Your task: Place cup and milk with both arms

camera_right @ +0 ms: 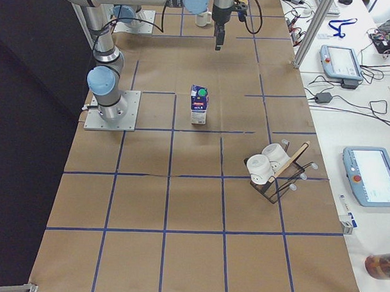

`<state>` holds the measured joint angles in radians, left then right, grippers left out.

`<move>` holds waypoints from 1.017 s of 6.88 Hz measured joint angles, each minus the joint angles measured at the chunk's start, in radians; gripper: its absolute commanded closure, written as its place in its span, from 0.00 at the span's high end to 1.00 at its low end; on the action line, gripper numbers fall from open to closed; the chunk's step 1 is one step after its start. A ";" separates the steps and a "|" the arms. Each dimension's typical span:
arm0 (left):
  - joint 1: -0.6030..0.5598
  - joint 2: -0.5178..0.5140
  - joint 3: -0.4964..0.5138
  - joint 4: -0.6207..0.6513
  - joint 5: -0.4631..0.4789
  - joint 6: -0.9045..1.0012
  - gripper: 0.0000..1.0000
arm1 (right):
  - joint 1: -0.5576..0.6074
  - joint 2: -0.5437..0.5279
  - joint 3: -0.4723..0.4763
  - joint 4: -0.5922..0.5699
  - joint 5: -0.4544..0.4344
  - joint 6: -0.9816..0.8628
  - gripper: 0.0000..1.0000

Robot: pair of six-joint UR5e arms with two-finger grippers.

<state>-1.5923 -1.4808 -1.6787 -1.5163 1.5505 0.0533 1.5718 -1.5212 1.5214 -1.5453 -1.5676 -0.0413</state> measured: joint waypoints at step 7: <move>0.034 -0.008 -0.012 -0.003 0.001 0.059 1.00 | 0.000 0.001 0.001 0.000 0.000 0.000 1.00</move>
<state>-1.5580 -1.4887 -1.6910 -1.5197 1.5518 0.1124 1.5723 -1.5201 1.5227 -1.5452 -1.5677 -0.0414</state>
